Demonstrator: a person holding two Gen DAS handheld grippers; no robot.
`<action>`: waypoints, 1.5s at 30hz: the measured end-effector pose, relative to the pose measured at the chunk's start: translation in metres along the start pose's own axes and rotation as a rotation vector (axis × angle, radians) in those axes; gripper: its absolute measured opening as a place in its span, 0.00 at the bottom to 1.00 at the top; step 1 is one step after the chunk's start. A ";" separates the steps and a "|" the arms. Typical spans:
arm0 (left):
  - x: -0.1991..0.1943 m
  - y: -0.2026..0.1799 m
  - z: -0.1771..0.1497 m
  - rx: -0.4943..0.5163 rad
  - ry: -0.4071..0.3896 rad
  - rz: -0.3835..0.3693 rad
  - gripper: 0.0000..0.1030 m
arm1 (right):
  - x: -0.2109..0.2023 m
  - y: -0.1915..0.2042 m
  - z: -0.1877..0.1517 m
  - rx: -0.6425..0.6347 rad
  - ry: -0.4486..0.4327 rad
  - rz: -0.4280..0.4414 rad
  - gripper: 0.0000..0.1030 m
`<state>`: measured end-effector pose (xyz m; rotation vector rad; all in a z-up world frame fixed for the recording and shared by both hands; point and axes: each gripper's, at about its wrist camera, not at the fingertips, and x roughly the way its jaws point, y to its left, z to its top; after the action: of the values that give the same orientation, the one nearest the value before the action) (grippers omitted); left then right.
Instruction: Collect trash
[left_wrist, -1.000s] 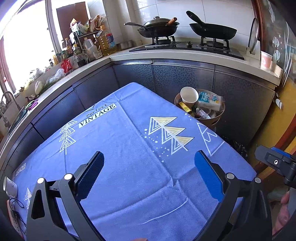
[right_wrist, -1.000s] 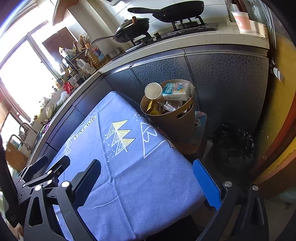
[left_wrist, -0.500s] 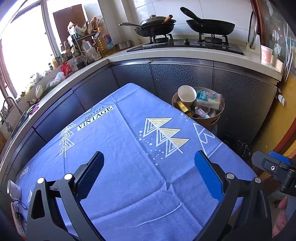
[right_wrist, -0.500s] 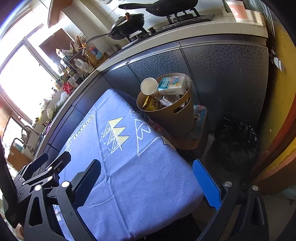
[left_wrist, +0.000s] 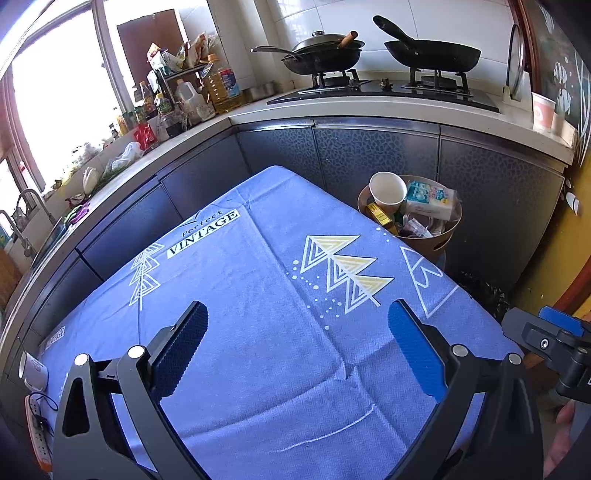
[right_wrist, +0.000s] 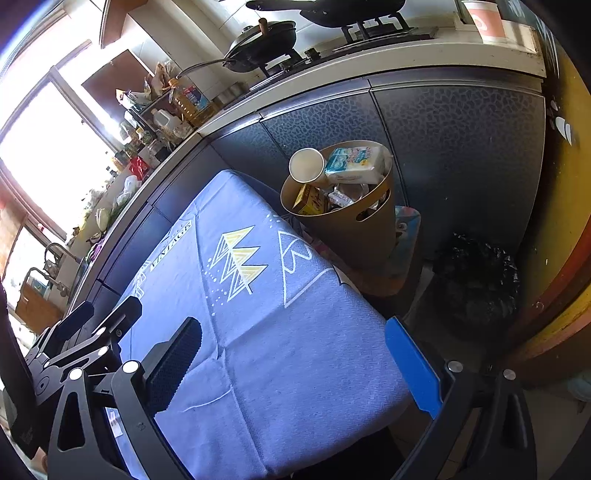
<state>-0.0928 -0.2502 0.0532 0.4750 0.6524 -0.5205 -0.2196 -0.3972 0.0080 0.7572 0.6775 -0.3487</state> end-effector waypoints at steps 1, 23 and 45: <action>0.000 0.001 0.000 -0.003 0.000 -0.001 0.94 | 0.000 0.001 0.000 -0.003 -0.001 0.000 0.96; -0.001 0.010 -0.005 -0.012 0.013 -0.008 0.94 | -0.002 0.008 0.003 -0.017 -0.011 0.000 0.96; -0.002 0.006 -0.008 0.026 0.008 -0.008 0.94 | 0.002 0.011 0.004 -0.018 -0.001 0.001 0.96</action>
<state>-0.0944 -0.2403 0.0508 0.4992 0.6565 -0.5351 -0.2111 -0.3925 0.0141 0.7403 0.6783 -0.3418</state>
